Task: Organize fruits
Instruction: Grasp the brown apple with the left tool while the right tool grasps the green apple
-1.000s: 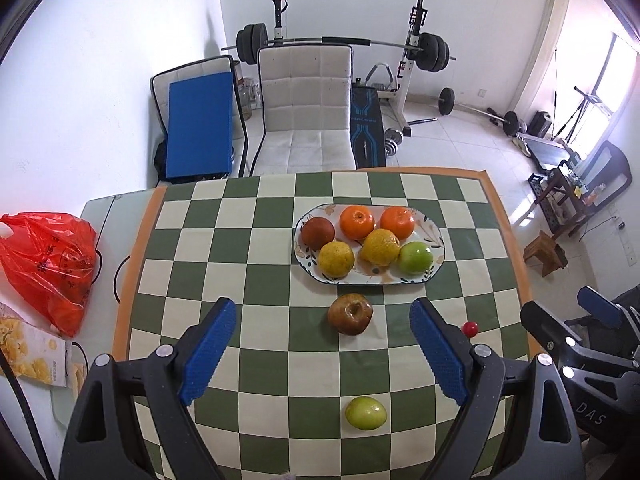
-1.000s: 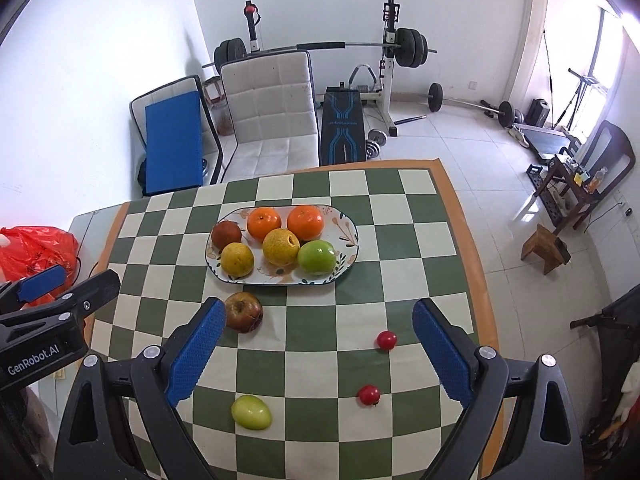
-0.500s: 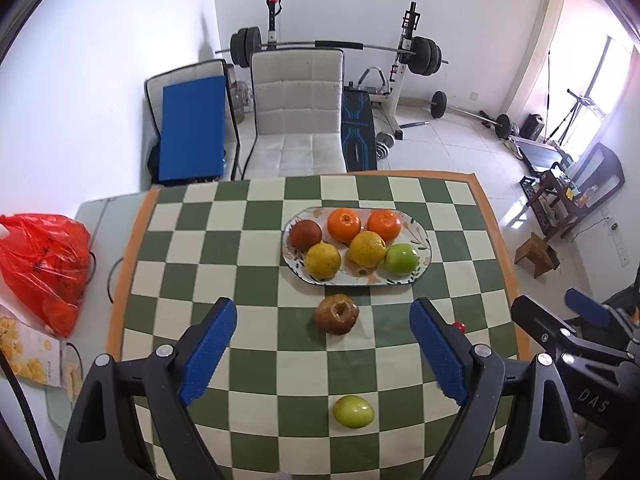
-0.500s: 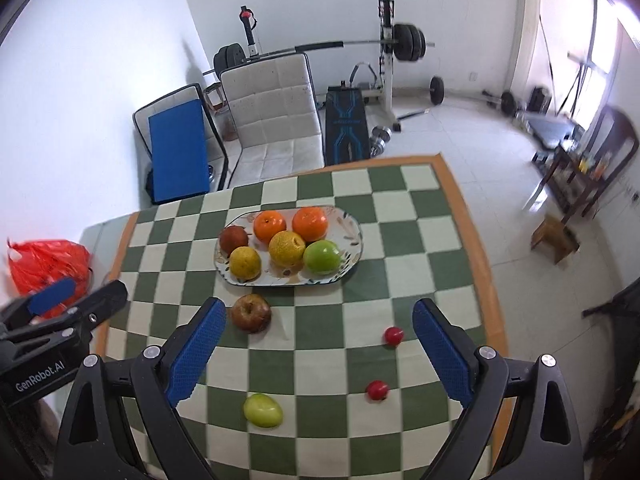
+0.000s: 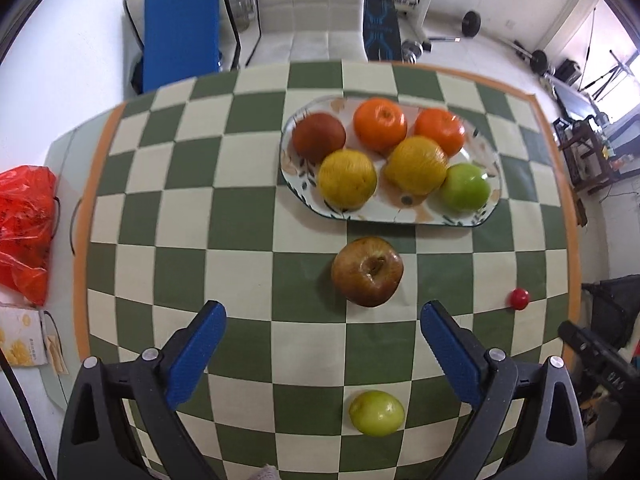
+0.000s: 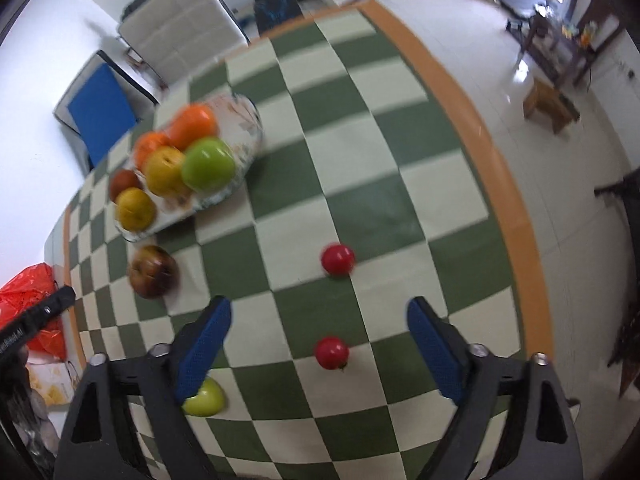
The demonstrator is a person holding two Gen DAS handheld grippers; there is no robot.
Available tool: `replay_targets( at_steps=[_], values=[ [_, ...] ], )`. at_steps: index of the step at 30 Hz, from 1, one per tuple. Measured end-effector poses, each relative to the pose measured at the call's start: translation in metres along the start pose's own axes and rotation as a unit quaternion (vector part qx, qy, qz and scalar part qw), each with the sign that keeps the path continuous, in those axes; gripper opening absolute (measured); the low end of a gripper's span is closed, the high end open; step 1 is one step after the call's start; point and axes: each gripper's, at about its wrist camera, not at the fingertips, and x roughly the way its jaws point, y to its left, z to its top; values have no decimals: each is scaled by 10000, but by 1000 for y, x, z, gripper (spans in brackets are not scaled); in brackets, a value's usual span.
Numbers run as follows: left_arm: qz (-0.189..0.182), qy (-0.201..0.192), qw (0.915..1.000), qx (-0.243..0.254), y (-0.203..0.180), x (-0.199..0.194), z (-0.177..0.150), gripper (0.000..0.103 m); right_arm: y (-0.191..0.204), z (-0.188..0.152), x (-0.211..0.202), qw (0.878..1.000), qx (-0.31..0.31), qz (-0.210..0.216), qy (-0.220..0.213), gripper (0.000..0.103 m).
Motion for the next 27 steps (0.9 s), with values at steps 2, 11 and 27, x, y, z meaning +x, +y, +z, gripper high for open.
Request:
replay_targets(
  at_steps=[2,11,27],
  values=[
    [2,228,9997,35,-5,21,6,100,-12,-5,27,9994,194,96,266,75],
    [38,937,9937,618,-36,97,33,100,-16,-12,63,9978,303,147,578,69],
    [-84,1327,9904,386,29,97,-40,63,99,-52,84,9699,-779,1408,1829,69]
  ],
)
